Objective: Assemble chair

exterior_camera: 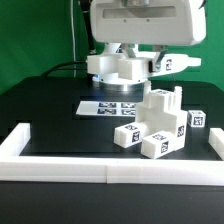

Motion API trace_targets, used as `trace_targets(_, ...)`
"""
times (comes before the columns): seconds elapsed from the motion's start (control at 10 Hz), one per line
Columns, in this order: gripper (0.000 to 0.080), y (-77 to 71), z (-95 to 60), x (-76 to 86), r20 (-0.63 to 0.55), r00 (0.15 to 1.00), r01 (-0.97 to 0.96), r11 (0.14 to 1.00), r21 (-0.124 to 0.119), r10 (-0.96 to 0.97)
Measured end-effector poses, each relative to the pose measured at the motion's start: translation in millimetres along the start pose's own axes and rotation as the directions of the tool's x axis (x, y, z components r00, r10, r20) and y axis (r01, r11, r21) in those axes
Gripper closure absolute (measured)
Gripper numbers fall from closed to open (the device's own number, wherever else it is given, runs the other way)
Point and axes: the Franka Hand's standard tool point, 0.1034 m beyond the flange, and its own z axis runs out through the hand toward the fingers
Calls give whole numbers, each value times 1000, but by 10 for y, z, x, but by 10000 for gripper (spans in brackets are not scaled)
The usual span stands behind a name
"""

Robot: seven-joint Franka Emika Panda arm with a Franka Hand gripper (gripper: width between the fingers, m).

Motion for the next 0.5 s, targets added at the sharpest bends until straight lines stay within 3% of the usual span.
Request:
trace_targets(0.3, 511, 26, 45, 15, 3, 1000, 14, 1000, -8, -14)
trace_targets(0.5, 511, -55, 52, -55, 4, 999, -36, 999, -8, 36)
